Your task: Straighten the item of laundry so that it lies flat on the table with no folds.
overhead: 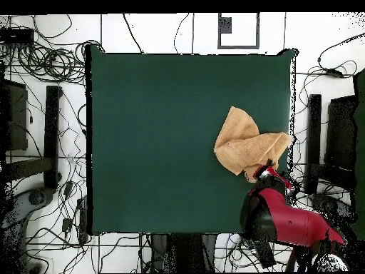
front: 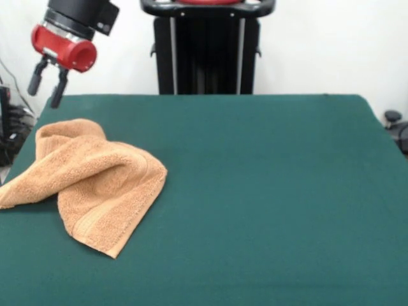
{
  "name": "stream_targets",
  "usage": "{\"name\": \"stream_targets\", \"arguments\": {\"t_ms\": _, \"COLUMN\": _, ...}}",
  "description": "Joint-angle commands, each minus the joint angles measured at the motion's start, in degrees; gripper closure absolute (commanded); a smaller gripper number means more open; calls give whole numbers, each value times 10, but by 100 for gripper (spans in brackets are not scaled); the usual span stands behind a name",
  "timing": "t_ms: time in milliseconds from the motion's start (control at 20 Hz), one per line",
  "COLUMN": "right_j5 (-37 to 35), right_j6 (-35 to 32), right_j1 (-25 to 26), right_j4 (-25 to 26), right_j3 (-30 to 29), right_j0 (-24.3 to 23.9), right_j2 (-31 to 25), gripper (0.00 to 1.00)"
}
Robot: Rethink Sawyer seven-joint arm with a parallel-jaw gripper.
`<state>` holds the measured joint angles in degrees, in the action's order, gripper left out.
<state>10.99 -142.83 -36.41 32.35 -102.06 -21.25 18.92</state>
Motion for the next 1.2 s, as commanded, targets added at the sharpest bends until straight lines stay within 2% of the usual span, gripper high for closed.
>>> {"name": "stream_targets", "arguments": {"t_ms": 50, "right_j5": -22, "right_j6": -92, "right_j1": -17, "right_j4": -42, "right_j3": -64, "right_j0": 3, "right_j2": -152, "gripper": 0}}
{"name": "stream_targets", "arguments": {"t_ms": 350, "right_j5": -4, "right_j6": -131, "right_j1": -35, "right_j4": -82, "right_j3": -103, "right_j0": -33, "right_j2": -206, "gripper": 0}}
{"name": "stream_targets", "arguments": {"t_ms": 600, "right_j5": 3, "right_j6": -130, "right_j1": -57, "right_j4": -101, "right_j3": -123, "right_j0": -61, "right_j2": -244, "gripper": 0}}
{"name": "stream_targets", "arguments": {"t_ms": 900, "right_j5": 13, "right_j6": -125, "right_j1": -66, "right_j4": -121, "right_j3": -140, "right_j0": -86, "right_j2": -260, "gripper": 0}}
{"name": "stream_targets", "arguments": {"t_ms": 1200, "right_j5": 43, "right_j6": -122, "right_j1": -60, "right_j4": -143, "right_j3": -140, "right_j0": -75, "right_j2": -241, "gripper": 0}}
